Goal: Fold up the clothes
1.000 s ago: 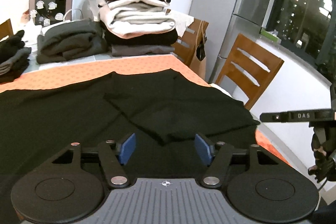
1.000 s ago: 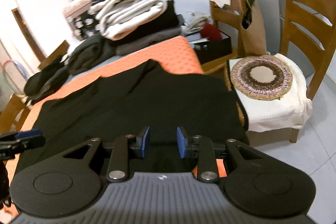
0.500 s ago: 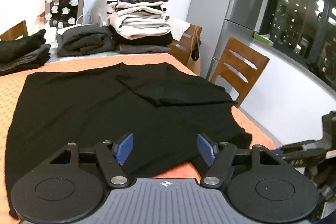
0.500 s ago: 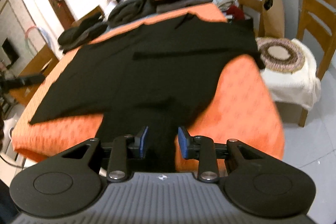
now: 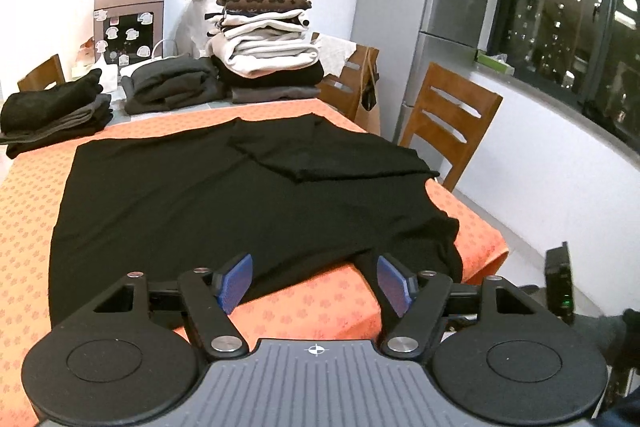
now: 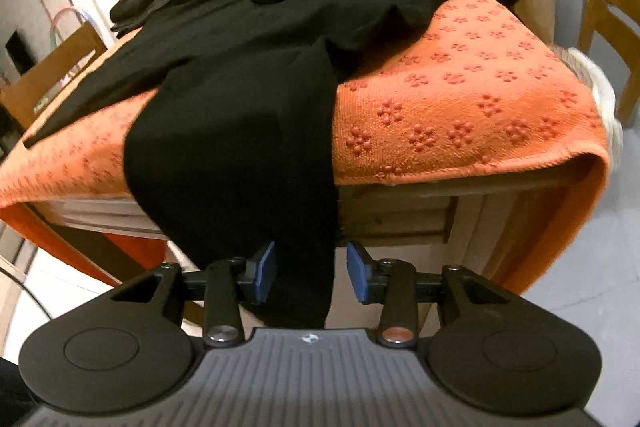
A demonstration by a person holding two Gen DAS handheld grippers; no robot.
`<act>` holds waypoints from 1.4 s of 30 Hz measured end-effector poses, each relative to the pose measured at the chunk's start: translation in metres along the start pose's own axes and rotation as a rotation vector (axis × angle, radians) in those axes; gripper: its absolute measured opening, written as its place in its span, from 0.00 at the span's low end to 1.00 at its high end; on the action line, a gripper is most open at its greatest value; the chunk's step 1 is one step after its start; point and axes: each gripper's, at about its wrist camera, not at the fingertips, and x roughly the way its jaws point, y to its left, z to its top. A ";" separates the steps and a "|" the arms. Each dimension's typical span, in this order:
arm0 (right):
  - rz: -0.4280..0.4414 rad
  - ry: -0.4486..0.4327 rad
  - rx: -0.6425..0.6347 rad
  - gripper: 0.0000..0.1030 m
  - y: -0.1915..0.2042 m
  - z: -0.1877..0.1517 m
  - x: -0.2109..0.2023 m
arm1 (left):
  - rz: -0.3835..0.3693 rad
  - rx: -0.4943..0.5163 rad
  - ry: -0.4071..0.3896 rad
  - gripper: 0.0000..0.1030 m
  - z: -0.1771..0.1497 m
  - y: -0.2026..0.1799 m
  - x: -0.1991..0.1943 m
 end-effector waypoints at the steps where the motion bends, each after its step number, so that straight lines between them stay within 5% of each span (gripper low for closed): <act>1: 0.008 -0.009 -0.017 0.45 0.000 -0.001 0.005 | 0.003 0.001 0.002 0.70 -0.001 -0.001 -0.002; 3: 0.037 -0.008 -0.048 0.43 -0.002 -0.004 0.014 | 0.006 0.007 0.002 0.69 -0.003 -0.002 -0.005; 4: 0.059 -0.006 -0.061 0.33 -0.003 -0.005 0.017 | 0.007 0.010 0.001 0.69 -0.003 -0.002 -0.007; 5: 0.090 -0.006 -0.068 0.08 -0.004 -0.006 0.018 | 0.009 0.012 -0.002 0.70 -0.004 -0.002 -0.008; 6: 0.121 -0.007 -0.076 0.02 -0.005 -0.007 0.019 | 0.011 0.013 -0.005 0.70 -0.004 -0.003 -0.009; 15: 0.428 -0.050 -0.075 0.02 0.009 0.022 -0.056 | 0.016 -0.028 -0.027 0.70 -0.010 -0.002 -0.009; 24: 0.592 -0.175 0.011 0.02 0.012 0.131 -0.092 | 0.011 -0.098 -0.043 0.70 0.000 0.003 0.003; 28: 0.591 -0.195 0.073 0.02 -0.003 0.187 -0.072 | 0.048 -0.122 -0.067 0.71 0.014 0.009 0.013; 34: 0.440 -0.109 0.177 0.02 -0.031 0.245 0.000 | 0.083 -0.157 -0.072 0.71 0.033 0.018 0.035; 42: 0.291 0.065 0.249 0.07 -0.054 0.239 0.079 | 0.103 -0.184 -0.024 0.71 0.032 0.018 0.059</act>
